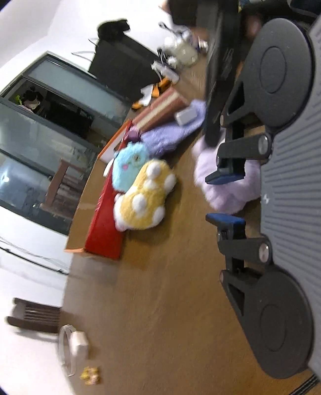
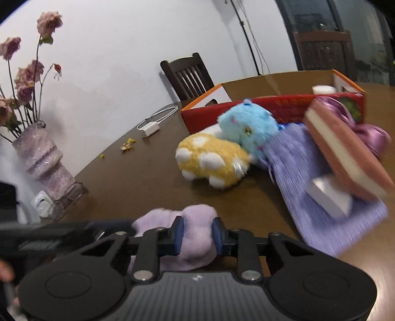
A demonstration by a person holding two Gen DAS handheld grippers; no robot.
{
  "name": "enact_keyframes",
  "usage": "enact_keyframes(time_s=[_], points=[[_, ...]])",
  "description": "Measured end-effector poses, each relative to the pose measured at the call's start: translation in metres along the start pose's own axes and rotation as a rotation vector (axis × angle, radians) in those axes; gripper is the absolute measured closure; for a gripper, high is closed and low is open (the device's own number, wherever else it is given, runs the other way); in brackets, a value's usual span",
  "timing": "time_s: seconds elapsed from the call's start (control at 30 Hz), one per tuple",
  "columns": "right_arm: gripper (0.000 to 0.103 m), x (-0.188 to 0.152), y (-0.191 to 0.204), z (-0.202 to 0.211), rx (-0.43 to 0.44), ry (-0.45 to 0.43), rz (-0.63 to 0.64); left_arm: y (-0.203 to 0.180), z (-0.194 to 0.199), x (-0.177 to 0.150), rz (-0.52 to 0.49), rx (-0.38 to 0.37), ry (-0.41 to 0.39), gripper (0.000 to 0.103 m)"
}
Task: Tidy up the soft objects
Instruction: 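Carry the lilac wristband into the cardboard box and release it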
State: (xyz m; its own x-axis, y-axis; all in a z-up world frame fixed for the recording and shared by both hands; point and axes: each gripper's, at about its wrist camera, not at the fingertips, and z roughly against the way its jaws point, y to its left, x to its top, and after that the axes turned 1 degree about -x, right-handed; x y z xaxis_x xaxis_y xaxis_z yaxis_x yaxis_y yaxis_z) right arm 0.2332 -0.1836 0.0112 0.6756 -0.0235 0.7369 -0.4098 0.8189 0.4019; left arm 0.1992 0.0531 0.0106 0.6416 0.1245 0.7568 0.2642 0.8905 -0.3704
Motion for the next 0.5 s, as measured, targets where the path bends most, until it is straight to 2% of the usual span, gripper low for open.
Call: enact_keyframes(time_s=[0.07,0.23,0.3,0.37,0.47,0.5], points=[[0.076,-0.008,0.002,0.016,0.001,-0.015,-0.006,0.002,0.000,0.004,0.000,-0.016,0.001,0.075],[0.073,-0.011,-0.004,0.031,-0.007,-0.066,-0.054,0.010,0.007,0.009,0.066,-0.099,0.021,0.064],[0.066,-0.010,-0.009,0.029,0.008,-0.075,-0.091,0.010,0.008,0.007,0.085,-0.121,0.042,0.050],[0.066,-0.009,-0.014,0.023,0.047,-0.056,-0.136,0.009,0.008,0.003,0.104,-0.128,0.049,0.045],[0.066,-0.013,-0.016,0.014,0.047,-0.029,-0.156,0.008,0.004,-0.001,0.104,-0.120,0.056,0.047],[0.066,-0.014,-0.016,0.011,0.043,-0.023,-0.156,0.008,0.002,-0.002,0.108,-0.125,0.064,0.056]])
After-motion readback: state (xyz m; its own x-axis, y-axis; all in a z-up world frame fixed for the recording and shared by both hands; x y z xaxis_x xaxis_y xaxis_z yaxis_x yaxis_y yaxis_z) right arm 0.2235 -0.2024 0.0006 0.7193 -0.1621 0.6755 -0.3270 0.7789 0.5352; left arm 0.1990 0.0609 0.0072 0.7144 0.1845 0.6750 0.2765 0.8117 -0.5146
